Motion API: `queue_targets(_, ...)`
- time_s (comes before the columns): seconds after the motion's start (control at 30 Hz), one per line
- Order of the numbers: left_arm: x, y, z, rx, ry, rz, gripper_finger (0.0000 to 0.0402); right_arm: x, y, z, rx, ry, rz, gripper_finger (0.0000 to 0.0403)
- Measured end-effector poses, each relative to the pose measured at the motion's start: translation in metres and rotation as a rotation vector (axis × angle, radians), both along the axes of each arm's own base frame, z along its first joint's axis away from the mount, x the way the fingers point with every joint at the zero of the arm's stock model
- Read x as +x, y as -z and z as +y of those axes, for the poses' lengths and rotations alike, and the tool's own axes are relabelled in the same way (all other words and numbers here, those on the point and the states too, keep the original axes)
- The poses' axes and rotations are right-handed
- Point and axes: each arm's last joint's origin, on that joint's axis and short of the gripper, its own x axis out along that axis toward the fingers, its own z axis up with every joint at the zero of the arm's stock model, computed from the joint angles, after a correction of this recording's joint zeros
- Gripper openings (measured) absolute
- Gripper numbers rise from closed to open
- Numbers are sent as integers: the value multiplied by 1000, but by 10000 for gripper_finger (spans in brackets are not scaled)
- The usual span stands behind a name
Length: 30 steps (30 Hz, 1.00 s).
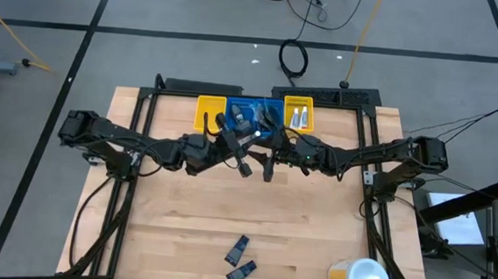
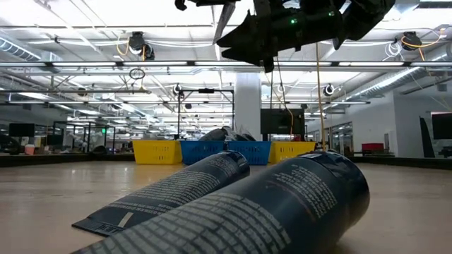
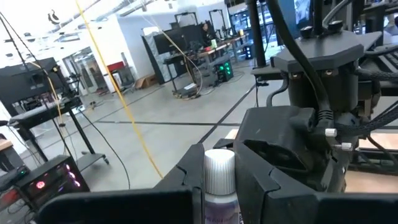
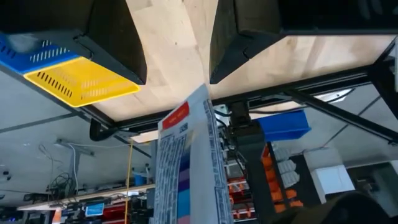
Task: Pick & Place Travel size toiletries
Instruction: Put the white toothpaste into the right yellow bin
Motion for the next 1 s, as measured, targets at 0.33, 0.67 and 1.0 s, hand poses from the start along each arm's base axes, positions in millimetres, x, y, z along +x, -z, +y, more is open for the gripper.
queue_targets(0.33, 0, 0, 0, -20, 3, -14, 40, 0, -4, 0, -40, -2, -38, 169)
queue_targets(0.67, 2, 1, 9, -34, 54, -12, 40, 0, -7, -1, -98, 0, -52, 169)
queue_targets(1.0, 3, 4, 17, -83, 114, -8, 40, 0, -7, -2, -111, 8, -47, 124)
